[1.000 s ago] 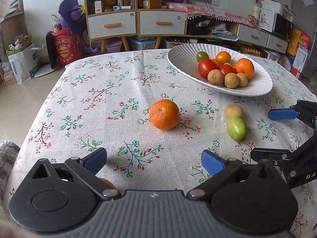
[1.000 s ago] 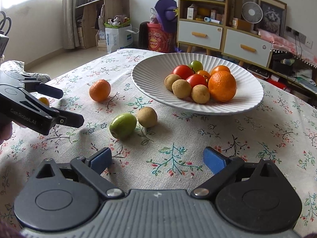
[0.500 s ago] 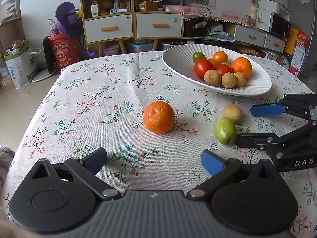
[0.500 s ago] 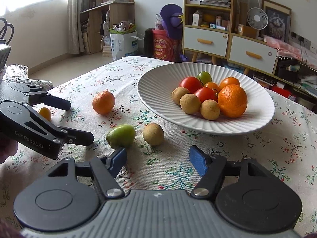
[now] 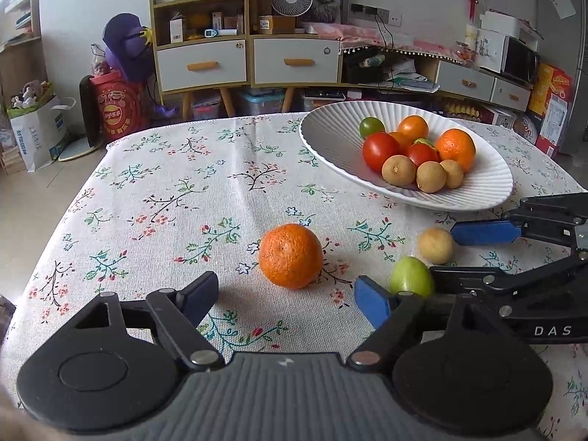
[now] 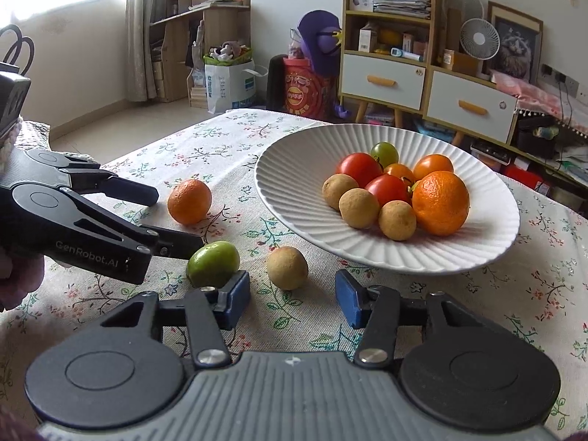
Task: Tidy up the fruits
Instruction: 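Grasp the large mandarin with the left tool while the right tool grasps a brown kiwi, then carry the mandarin and kiwi into the white plate and open both tools, then withdraw both open tools from the plate toward the remaining fruit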
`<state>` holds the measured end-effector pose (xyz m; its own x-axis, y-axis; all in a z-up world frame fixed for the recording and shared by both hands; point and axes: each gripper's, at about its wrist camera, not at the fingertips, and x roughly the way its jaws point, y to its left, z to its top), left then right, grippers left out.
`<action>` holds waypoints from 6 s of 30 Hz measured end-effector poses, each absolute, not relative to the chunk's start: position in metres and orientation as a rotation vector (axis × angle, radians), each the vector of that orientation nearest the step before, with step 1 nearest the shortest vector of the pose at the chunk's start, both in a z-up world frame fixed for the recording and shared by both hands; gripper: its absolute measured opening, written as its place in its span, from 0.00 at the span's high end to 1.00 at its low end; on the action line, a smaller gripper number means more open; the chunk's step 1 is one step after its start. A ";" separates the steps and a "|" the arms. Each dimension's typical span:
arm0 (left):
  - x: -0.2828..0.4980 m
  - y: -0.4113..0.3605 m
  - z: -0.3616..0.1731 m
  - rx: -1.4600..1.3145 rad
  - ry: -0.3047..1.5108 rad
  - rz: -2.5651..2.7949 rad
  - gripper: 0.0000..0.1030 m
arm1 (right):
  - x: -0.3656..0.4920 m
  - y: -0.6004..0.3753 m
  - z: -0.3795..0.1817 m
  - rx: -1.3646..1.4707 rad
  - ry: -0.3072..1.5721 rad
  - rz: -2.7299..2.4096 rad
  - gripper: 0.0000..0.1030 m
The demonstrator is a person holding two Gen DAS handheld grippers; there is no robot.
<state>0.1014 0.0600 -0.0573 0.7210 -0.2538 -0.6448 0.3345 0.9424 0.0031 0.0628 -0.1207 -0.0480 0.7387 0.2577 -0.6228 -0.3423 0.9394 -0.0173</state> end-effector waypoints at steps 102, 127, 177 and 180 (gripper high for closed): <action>0.160 0.003 -0.018 -0.029 0.759 -0.334 0.65 | 0.116 -0.221 -0.004 0.086 0.638 0.180 0.80; 0.165 0.010 -0.015 -0.055 0.756 -0.371 0.58 | 0.118 -0.215 -0.003 0.031 0.638 0.208 0.72; 0.070 0.053 -0.024 0.074 0.800 -0.313 0.03 | 0.026 -0.185 0.003 0.047 0.669 0.125 0.07; 0.062 0.055 -0.031 0.104 0.804 -0.315 0.03 | 0.023 -0.185 -0.003 0.052 0.669 0.105 0.07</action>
<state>0.0623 0.0547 -0.0314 0.6502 -0.2375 -0.7216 0.3156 0.9485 -0.0278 0.0225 -0.1845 -0.0026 0.7796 0.1136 -0.6158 -0.0800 0.9934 0.0820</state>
